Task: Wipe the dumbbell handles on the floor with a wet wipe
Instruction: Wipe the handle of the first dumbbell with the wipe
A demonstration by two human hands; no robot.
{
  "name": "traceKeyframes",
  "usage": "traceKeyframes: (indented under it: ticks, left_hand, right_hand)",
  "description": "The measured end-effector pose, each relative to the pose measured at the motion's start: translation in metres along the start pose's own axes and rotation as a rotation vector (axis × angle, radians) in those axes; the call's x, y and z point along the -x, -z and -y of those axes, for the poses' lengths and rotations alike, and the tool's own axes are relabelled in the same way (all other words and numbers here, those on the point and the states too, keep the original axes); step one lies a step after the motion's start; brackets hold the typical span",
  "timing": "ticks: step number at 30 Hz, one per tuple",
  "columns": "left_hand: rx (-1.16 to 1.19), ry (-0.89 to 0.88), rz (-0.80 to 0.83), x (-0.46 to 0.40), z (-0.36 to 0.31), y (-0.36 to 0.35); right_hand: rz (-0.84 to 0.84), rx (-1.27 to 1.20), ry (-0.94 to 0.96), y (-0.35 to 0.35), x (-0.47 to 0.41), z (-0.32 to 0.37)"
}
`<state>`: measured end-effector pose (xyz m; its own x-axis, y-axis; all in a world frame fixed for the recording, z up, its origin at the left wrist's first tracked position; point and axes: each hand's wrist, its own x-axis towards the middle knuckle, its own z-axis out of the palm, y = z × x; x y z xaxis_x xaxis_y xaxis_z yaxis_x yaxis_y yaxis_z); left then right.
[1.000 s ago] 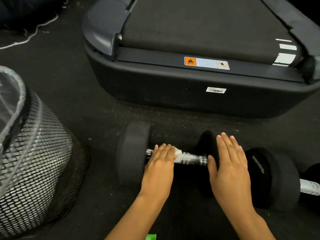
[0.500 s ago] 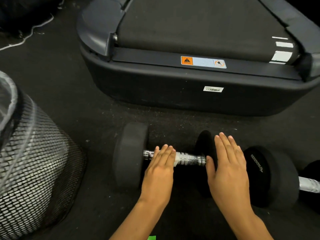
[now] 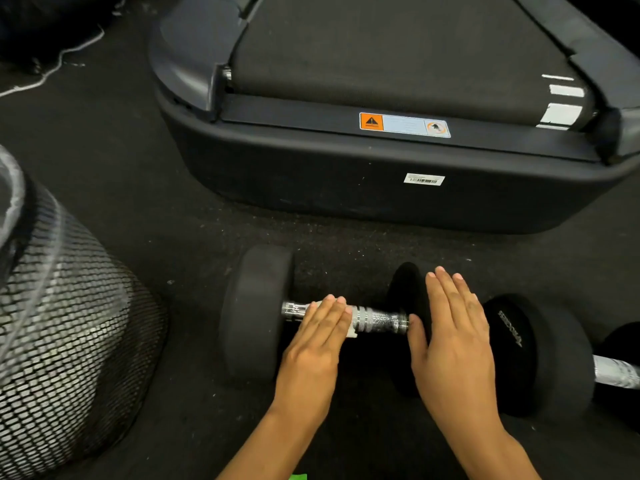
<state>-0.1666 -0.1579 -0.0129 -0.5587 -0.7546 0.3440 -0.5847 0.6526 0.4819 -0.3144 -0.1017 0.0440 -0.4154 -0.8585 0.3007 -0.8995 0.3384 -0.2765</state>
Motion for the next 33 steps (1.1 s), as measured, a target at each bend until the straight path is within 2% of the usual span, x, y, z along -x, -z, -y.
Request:
traceKeyframes:
  ticks: [3,6,9,13,19,21,24,28,33]
  left_hand:
    - [-0.010,-0.036,0.000,-0.014,0.000,-0.001]
    - [-0.029,0.058,0.031,-0.020,0.003,0.004]
    - [-0.081,0.060,0.075,-0.001,-0.001,0.010]
    - [-0.046,-0.016,-0.030,-0.004,-0.001,0.003]
    - [-0.064,-0.018,-0.021,-0.006,-0.002,0.005]
    - [-0.061,0.037,0.023,-0.014,-0.004,0.005]
    - [-0.047,0.150,0.229,-0.044,-0.014,0.019]
    - [-0.046,0.276,0.380,-0.078,-0.008,0.015]
    - [0.052,0.072,0.327,-0.051,-0.004,0.016]
  right_hand:
    - [-0.003,0.005,-0.001,0.000,0.001,0.000]
    - [0.016,0.008,-0.011,0.001,0.000,0.000]
    - [0.016,-0.004,-0.001,0.002,-0.001,-0.001]
    - [0.004,-0.001,0.000,0.001,0.000,-0.001]
    - [0.008,-0.001,0.001,0.001,-0.003,-0.001]
    - [0.000,0.003,0.003,0.000,-0.003,-0.001]
    - [-0.004,0.012,-0.006,0.000,-0.004,0.000]
    - [0.001,0.017,-0.017,-0.001,-0.005,0.001]
    - [-0.007,0.023,-0.011,-0.001,-0.002,0.000]
